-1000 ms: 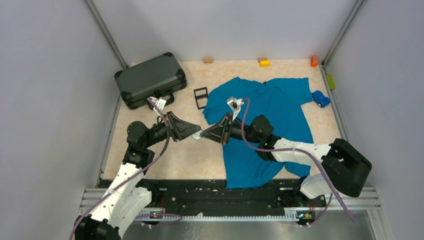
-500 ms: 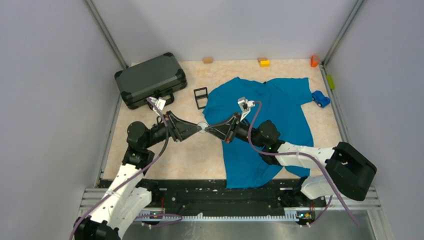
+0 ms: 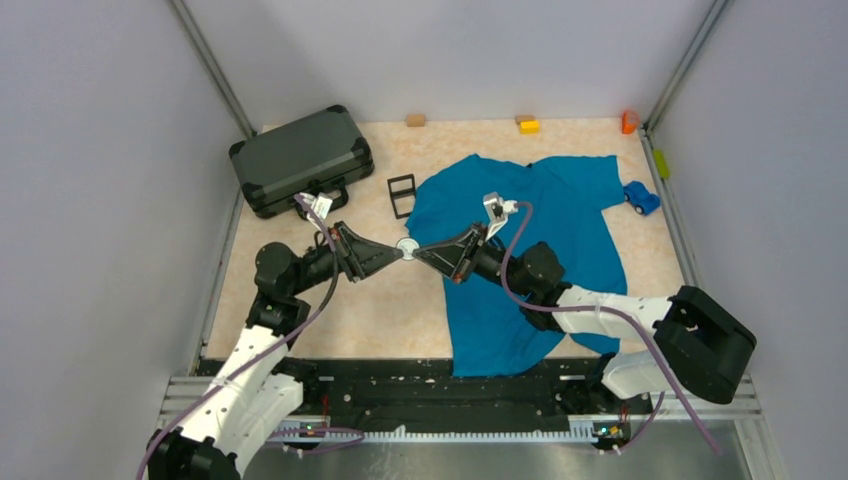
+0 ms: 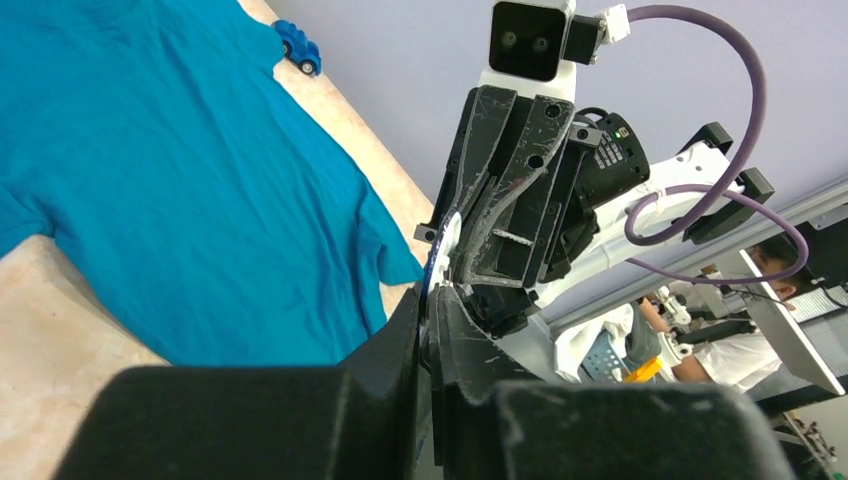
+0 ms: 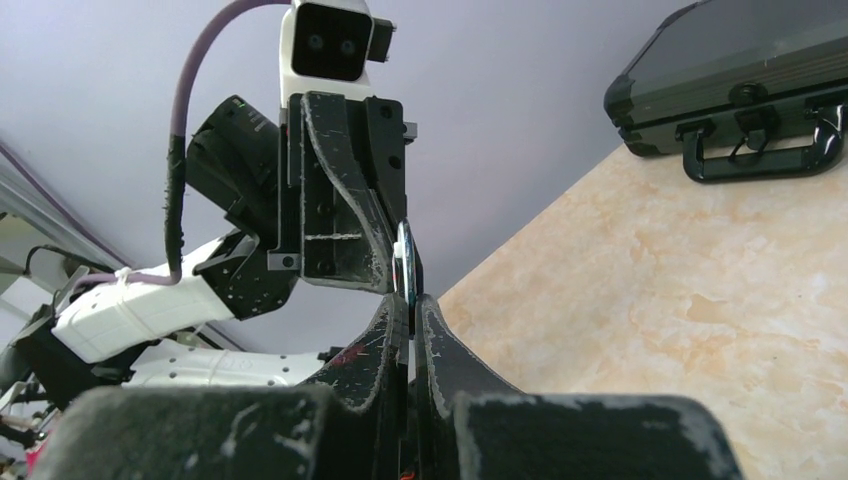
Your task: Pin the brooch onto the clothing
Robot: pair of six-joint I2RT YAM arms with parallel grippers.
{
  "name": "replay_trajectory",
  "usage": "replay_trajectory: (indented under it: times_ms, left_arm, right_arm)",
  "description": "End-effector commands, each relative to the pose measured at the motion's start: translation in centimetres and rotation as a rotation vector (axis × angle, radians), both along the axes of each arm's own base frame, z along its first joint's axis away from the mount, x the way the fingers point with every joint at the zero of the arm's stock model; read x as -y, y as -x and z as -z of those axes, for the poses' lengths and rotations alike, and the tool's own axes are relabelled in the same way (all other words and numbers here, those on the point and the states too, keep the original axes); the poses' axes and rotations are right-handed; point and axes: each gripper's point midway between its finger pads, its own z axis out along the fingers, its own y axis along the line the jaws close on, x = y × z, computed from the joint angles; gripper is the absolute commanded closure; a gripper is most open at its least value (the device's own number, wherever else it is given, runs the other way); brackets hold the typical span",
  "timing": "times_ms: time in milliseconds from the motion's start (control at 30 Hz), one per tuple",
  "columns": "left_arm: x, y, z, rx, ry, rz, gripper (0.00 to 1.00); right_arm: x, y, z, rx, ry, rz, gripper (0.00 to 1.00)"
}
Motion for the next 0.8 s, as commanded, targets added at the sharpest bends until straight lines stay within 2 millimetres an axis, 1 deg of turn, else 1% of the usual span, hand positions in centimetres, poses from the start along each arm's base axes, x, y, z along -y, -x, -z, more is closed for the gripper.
replay_trajectory:
  times_ms: [0,100,133,167,200,267,333,367,433,533,667,767]
  left_arm:
    - [0.2,0.4,-1.0,0.055,0.012,0.016,1.0]
    - [0.2,0.3,-0.8,0.057,-0.008,0.016,1.0]
    - [0.2,0.3,-0.7,0.058,-0.016,0.017,1.0]
    - [0.2,0.4,-0.7,0.059,-0.021,0.02,1.0]
    - [0.2,0.5,-0.6,0.061,-0.027,0.03,1.0]
    - [0.4,0.9,-0.5,0.071,-0.044,0.061,1.0]
    - [0.7,1.9,-0.3,0.071,-0.075,0.136,1.0]
    - [0.8,2.4,0.0,0.055,-0.1,0.179,1.0]
    - [1.0,3.0,1.2,0.017,-0.165,0.246,1.0]
    - [1.3,4.2,2.6,-0.026,-0.245,0.336,1.0]
    - [2.1,5.9,2.9,-0.033,-0.268,0.449,1.0]
    - [3.1,6.9,4.2,-0.049,-0.334,0.515,1.0]
  right_arm:
    - [0.8,0.2,-2.6,0.046,-0.075,0.006,1.0]
    - [0.5,0.3,-2.4,0.047,-0.048,-0.011,1.0]
    - [0.4,0.4,-2.2,0.051,-0.032,-0.018,0.97]
    - [0.4,0.3,-2.1,0.053,-0.014,-0.021,0.89]
    - [0.7,0.1,-2.0,0.056,0.0,-0.016,0.78]
    - [1.5,-0.4,-1.6,0.08,0.047,0.009,0.6]
    - [2.3,-0.9,-0.8,0.101,0.146,0.047,0.49]
    - [2.7,-1.0,-0.6,0.121,0.196,0.059,0.46]
    - [3.4,-1.2,-0.2,0.149,0.292,0.053,0.43]
    - [4.0,-0.6,0.2,0.155,0.385,-0.038,0.42]
    - [3.8,1.3,1.8,0.135,0.479,-0.199,0.47]
    - [3.2,3.2,1.5,0.122,0.438,-0.328,0.51]
